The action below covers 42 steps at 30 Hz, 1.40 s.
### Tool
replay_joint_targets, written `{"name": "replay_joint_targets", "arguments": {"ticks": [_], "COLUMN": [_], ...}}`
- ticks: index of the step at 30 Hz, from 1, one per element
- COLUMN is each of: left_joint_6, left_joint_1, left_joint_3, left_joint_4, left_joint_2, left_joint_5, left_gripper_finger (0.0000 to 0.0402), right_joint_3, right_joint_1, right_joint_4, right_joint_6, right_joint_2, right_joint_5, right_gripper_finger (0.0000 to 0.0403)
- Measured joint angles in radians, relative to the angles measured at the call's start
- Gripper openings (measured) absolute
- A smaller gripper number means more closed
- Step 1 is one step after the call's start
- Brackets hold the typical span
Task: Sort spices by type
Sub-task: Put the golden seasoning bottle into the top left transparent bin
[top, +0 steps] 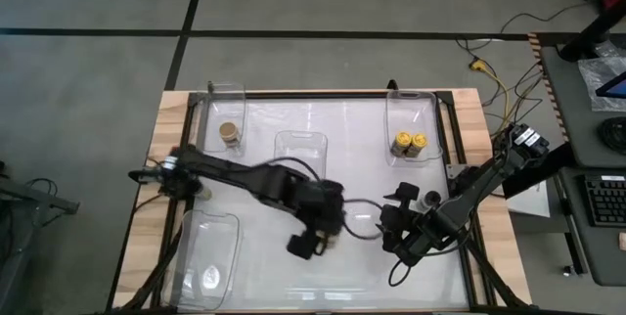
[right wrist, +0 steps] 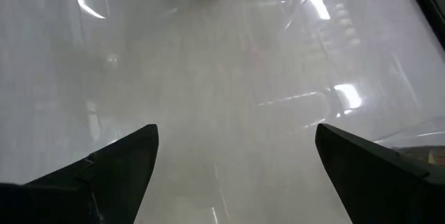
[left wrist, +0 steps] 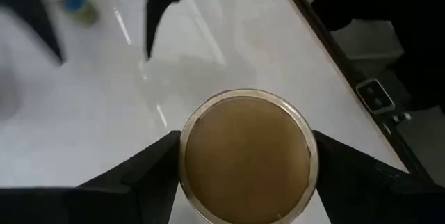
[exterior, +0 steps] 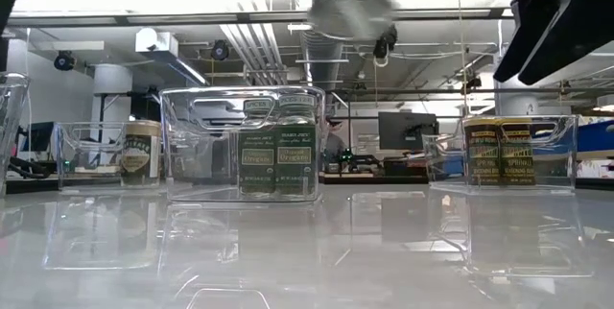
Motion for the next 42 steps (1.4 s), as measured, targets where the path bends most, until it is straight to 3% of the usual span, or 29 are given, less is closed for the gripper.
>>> {"name": "replay_joint_targets", "arguments": {"ticks": [6, 14, 18, 26, 34, 42], "left_joint_6": [-0.062, -0.213, -0.263, -0.248, -0.071, 0.202], "left_joint_1": [0.012, 0.072, 0.126, 0.266, 0.445, 0.645], "left_joint_3": [-0.170, -0.566, -0.731, -0.891, -0.971, -0.999], "left_joint_4": [-0.054, -0.062, -0.113, -0.286, -0.336, -0.354], "left_joint_2": [-0.191, -0.610, -0.830, -1.152, -1.314, -1.327], "left_joint_5": [-0.107, -0.284, -0.297, -0.359, -0.395, -0.363], "left_gripper_finger": [0.0261, 0.0261, 0.0261, 0.0261, 0.0261, 0.0261], "right_joint_3": [0.000, 0.000, 0.005, 0.062, 0.092, 0.092], "right_joint_1": [-0.001, -0.019, -0.054, -0.140, -0.162, -0.162], "right_joint_4": [0.003, 0.004, 0.005, 0.037, 0.259, 0.379], "right_joint_6": [-0.001, 0.010, 0.011, 0.017, -0.095, -0.161], "right_joint_2": [0.000, 0.000, 0.000, -0.001, -0.001, 0.001], "right_joint_5": [0.023, 0.024, 0.025, 0.085, 0.200, 0.275], "right_gripper_finger": [0.0379, 0.0379, 0.0379, 0.0379, 0.0379, 0.0379]}}
